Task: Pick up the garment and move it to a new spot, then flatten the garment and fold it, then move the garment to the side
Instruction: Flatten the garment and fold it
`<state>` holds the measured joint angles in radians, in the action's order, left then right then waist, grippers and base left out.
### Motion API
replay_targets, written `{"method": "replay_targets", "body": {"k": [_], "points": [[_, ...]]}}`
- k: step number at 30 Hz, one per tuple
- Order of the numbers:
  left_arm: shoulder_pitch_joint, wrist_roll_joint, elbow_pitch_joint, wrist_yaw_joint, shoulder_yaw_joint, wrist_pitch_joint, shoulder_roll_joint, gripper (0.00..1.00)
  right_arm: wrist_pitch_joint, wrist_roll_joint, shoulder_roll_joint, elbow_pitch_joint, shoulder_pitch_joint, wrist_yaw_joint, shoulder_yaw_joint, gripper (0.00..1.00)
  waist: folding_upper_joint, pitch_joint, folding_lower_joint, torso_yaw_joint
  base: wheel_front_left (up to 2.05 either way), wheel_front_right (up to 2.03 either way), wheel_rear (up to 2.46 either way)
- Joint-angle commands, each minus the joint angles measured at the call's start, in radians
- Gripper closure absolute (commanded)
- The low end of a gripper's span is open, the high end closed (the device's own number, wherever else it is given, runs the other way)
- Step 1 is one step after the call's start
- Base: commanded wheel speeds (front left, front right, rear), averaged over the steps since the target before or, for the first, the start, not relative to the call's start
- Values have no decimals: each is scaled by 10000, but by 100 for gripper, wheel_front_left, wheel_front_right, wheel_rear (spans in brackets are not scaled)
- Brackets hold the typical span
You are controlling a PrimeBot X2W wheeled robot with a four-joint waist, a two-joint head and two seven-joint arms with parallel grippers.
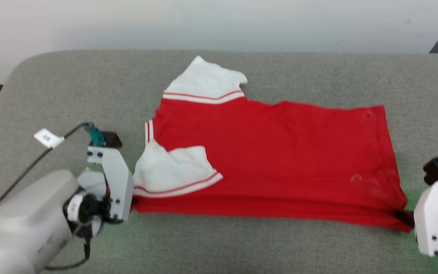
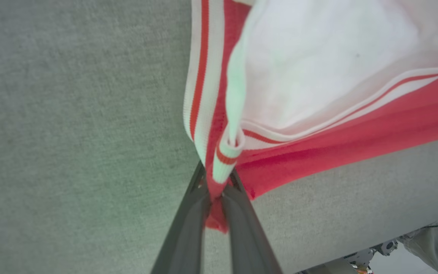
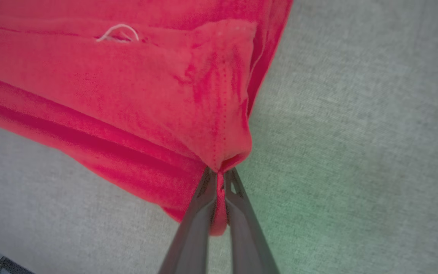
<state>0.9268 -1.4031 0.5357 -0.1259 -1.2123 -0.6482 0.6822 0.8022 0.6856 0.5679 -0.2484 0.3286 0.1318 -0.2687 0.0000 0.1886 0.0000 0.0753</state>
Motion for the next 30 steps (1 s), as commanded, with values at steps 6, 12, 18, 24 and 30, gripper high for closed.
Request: {"method": "replay_targets", "body": {"k": [6,12,18,24,30], "points": [[-881,-28,-1684,-947,-117,-8,853,100,323,-272,-76,701,-1244,-20,694,100,0,-90,0,44,0,0,0],[-1233,35,-2428,-1268,-115,197,1035,55,335,-633,-557,936,-1549,-19,903,85,0,-20,0,-54,0,0,0],[-801,263,-2737,-1474,-95,-11,1311,0,324,-848,-798,1205,-1345,-19,820,38,0,0,0,-197,0,0,0],[101,782,-3312,-1729,-64,-564,1877,0,77,-1012,-906,1603,-1160,-17,956,0,0,55,0,-407,0,0,0],[1310,1405,-3558,-1547,299,-428,2016,0,-549,-1292,-1068,2450,-1056,-17,1305,0,0,318,0,-755,0,0,0]]}}
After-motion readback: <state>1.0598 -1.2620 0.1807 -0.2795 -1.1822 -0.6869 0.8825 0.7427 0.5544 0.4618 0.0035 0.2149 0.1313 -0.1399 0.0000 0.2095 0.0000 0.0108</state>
